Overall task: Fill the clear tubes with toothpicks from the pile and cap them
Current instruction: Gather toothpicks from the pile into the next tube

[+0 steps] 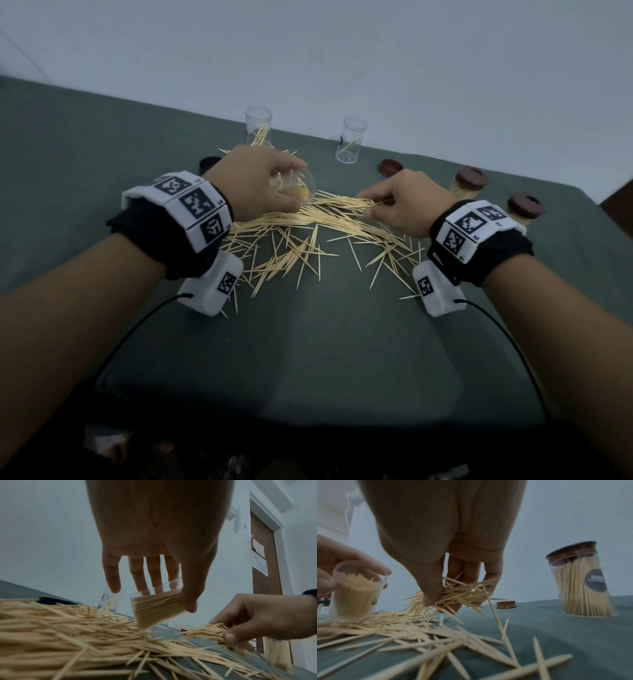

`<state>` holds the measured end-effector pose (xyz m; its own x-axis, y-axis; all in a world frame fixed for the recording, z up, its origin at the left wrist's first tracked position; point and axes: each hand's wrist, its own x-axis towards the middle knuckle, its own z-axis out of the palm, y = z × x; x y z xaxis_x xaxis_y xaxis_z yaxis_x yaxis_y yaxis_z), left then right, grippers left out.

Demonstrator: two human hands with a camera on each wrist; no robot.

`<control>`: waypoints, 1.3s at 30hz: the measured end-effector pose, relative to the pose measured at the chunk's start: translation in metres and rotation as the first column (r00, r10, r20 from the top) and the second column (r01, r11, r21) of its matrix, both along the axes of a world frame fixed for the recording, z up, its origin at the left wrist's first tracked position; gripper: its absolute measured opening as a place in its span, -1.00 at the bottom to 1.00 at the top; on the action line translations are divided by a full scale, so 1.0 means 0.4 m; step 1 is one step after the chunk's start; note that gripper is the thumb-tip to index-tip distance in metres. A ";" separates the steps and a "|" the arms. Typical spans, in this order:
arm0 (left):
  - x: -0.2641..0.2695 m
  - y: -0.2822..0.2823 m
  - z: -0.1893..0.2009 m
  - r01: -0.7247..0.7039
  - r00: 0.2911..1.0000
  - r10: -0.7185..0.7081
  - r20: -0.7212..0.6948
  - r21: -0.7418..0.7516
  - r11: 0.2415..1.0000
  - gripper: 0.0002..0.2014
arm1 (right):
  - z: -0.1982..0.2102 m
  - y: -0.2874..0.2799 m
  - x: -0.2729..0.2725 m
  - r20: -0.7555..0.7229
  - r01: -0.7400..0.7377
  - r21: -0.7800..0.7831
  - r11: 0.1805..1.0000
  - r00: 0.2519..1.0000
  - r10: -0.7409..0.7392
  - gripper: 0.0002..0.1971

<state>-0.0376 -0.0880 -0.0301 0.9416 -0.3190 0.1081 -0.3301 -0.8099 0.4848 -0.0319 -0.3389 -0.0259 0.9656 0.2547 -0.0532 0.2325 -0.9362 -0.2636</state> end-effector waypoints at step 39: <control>-0.019 -0.038 0.011 -0.002 0.999 0.000 -0.042 -0.065 0.998 -0.38 | -0.032 0.083 -0.002 0.364 -0.339 0.098 0.935 0.887 0.284 -0.74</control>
